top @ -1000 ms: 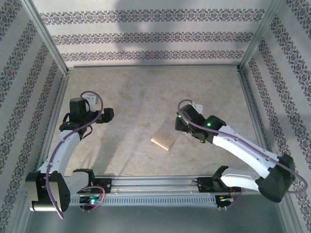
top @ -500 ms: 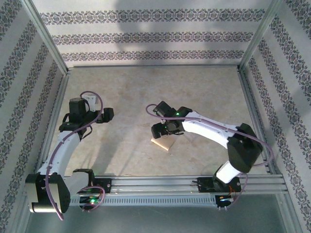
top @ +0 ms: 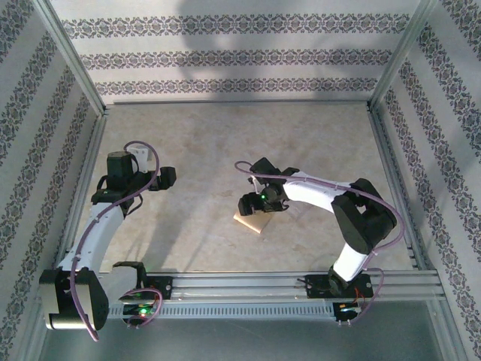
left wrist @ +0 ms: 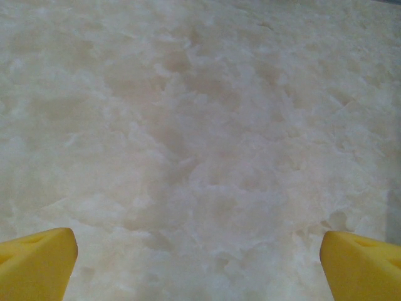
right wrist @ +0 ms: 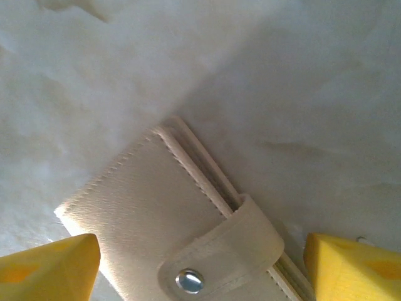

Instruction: Put the credit cards into the card holder

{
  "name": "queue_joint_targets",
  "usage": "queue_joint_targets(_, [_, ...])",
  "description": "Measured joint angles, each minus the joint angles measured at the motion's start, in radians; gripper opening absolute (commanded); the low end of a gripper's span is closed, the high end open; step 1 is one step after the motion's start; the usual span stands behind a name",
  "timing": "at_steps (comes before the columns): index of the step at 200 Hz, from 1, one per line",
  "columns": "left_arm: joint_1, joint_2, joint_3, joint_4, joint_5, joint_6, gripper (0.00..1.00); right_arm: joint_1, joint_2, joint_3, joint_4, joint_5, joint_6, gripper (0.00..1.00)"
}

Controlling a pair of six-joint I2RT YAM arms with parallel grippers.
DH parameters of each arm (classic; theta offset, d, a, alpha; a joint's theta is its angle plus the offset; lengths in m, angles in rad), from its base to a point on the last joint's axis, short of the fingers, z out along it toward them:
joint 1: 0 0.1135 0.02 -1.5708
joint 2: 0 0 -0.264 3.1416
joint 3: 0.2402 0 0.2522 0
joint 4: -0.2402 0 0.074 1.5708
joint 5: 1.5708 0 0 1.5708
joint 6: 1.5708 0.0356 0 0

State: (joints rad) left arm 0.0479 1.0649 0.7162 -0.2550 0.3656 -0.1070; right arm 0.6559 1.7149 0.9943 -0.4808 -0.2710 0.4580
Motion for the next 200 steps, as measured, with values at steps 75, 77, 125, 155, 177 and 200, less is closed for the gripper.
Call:
queue_joint_targets(75, [-0.007, 0.005, 0.000, -0.005, 0.039, -0.021, 1.00, 0.031, -0.065, -0.103, 0.089, 0.006, 0.076, 0.68])
queue_joint_targets(77, [-0.008, 0.006, 0.000, -0.007, 0.042, -0.024, 1.00, 0.034, -0.067, -0.106, 0.090, 0.009, 0.082, 0.67])
queue_joint_targets(125, [-0.161, 0.074, -0.004, -0.030, 0.186, -0.182, 0.99, 0.069, -0.127, -0.195, 0.187, 0.052, 0.204, 0.61])
queue_joint_targets(155, [-0.296, 0.180, -0.018, 0.001, 0.274, -0.272, 0.94, 0.109, -0.192, -0.280, 0.285, 0.076, 0.321, 0.68])
queue_joint_targets(177, [-0.355, 0.276, -0.021, 0.021, 0.323, -0.333, 0.84, 0.151, -0.259, -0.340, 0.295, 0.072, 0.385, 0.68])
queue_joint_targets(200, [-0.423, 0.330, -0.021, 0.048, 0.370, -0.375, 0.75, 0.140, -0.342, -0.399, 0.290, 0.069, 0.422, 0.64])
